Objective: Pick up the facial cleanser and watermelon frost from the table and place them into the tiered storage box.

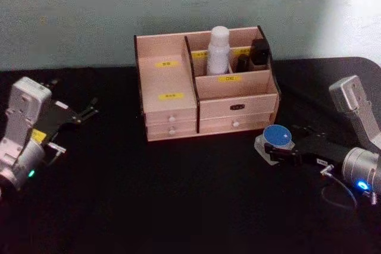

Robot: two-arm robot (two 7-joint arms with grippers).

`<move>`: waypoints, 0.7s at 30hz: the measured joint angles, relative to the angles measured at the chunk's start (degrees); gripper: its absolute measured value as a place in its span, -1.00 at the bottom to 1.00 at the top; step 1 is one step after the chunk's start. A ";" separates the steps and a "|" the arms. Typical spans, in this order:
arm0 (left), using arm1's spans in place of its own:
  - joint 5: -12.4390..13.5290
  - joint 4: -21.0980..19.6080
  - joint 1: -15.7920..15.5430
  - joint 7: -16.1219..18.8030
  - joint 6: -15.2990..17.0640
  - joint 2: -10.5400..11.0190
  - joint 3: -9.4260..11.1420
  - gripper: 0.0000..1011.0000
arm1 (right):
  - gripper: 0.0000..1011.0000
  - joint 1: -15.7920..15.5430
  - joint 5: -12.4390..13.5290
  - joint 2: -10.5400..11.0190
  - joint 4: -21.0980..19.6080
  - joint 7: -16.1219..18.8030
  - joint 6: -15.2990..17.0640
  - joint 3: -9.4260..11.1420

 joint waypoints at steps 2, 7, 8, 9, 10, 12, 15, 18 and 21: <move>0.00 0.00 0.00 0.00 0.00 0.00 0.00 0.98 | 0.98 0.06 0.01 -0.01 0.12 0.08 0.02 -0.01; 0.00 0.00 0.00 0.00 0.00 0.00 0.00 0.98 | 0.98 0.10 0.02 -0.07 0.32 0.13 0.08 -0.02; 0.00 0.00 0.00 0.00 0.00 0.00 0.00 0.98 | 0.98 0.14 0.02 -0.08 0.36 0.14 0.11 -0.04; 0.00 0.00 0.00 0.00 0.00 0.00 0.00 0.98 | 0.98 0.21 0.03 -0.11 0.43 0.15 0.16 -0.05; 0.00 0.00 0.00 0.00 0.00 0.00 0.00 0.98 | 0.98 0.24 0.03 -0.12 0.46 0.17 0.18 -0.06; 0.00 0.00 0.00 0.00 0.00 0.00 0.00 0.98 | 0.98 0.30 0.05 -0.18 0.51 0.18 0.25 -0.11; 0.00 0.00 0.00 0.00 0.00 0.00 0.00 0.98 | 0.98 0.43 0.07 -0.20 0.60 0.22 0.33 -0.19; 0.00 0.00 0.00 0.00 0.00 0.00 0.00 0.98 | 0.98 0.66 0.17 -0.25 0.85 0.33 0.55 -0.35; 0.00 0.00 0.00 0.00 0.00 0.00 0.00 0.98 | 0.98 0.81 0.28 -0.29 0.92 0.41 0.79 -0.47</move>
